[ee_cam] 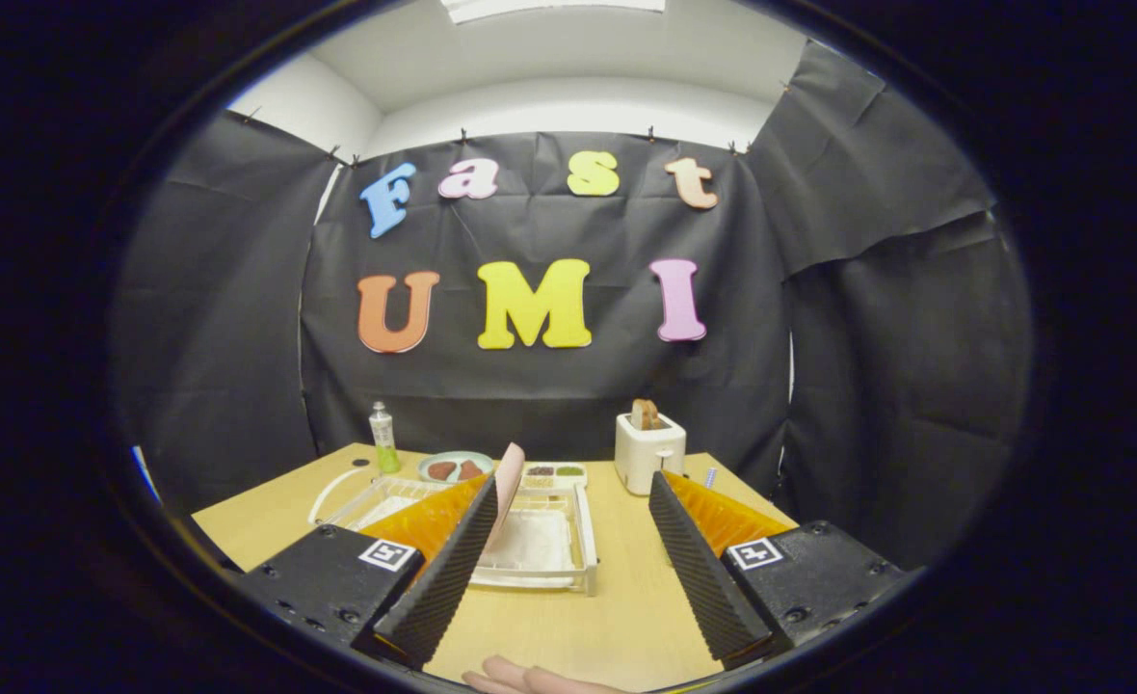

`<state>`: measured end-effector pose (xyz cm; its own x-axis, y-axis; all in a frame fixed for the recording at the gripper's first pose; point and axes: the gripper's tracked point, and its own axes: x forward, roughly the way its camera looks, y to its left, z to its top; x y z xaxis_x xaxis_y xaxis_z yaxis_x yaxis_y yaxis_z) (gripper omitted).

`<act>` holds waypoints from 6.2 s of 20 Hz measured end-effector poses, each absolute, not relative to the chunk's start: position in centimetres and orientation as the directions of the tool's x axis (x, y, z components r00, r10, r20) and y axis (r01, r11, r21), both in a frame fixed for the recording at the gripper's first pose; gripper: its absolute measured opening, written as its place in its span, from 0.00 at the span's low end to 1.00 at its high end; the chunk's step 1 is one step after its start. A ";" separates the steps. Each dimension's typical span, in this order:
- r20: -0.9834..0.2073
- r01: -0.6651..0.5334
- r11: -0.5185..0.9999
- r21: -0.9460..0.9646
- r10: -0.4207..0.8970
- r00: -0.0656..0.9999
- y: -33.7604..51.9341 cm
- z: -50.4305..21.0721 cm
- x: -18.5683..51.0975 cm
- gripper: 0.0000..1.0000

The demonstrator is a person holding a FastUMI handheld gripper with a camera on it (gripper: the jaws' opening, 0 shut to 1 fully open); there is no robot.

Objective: Take the plate from the dish rack, then take the spoon from the basket and place it into the plate.

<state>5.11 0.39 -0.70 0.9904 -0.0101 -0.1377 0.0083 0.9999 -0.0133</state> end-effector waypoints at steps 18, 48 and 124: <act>-0.710 -0.051 0.991 -0.121 -0.050 0.702 6.4 -4.3 26.0 0.81; -0.734 -0.003 0.828 -0.561 -0.495 0.466 10.7 -7.2 27.3 0.24; -0.372 0.109 0.994 0.032 -0.089 0.924 -11.3 -13.8 11.7 1.00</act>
